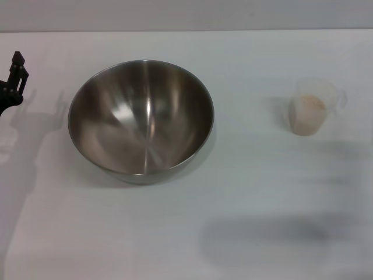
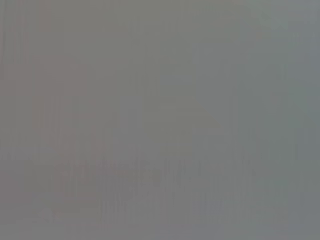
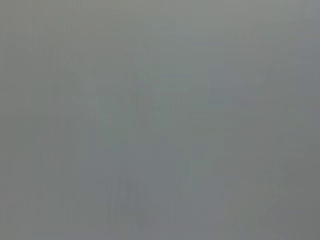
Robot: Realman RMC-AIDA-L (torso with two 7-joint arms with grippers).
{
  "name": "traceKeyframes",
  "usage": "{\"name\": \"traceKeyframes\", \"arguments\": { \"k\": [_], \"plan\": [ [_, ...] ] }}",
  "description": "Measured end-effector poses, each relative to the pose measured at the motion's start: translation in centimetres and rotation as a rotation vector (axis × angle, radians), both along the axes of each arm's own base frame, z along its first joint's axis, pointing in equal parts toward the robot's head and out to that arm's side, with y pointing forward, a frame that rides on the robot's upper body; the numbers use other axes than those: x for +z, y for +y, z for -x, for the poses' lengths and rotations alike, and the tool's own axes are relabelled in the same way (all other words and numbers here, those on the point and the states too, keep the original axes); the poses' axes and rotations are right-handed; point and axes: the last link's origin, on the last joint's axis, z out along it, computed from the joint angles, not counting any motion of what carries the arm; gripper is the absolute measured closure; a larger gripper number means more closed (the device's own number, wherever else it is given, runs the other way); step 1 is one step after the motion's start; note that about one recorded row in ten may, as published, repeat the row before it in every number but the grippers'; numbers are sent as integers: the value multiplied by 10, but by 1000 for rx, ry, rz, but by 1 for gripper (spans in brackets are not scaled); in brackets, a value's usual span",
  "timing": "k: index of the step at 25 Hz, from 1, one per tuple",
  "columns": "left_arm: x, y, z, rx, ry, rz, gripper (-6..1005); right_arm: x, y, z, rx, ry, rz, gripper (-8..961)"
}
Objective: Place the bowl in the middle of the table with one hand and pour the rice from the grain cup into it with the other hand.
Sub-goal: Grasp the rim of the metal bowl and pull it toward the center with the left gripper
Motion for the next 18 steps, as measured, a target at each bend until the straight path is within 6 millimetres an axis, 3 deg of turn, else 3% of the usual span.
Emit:
{"name": "traceKeyframes", "arguments": {
  "k": [18],
  "plan": [
    [1,2,-1,-6,19,-2,417,-2,3,2,4,2,9,458]
  ]
}}
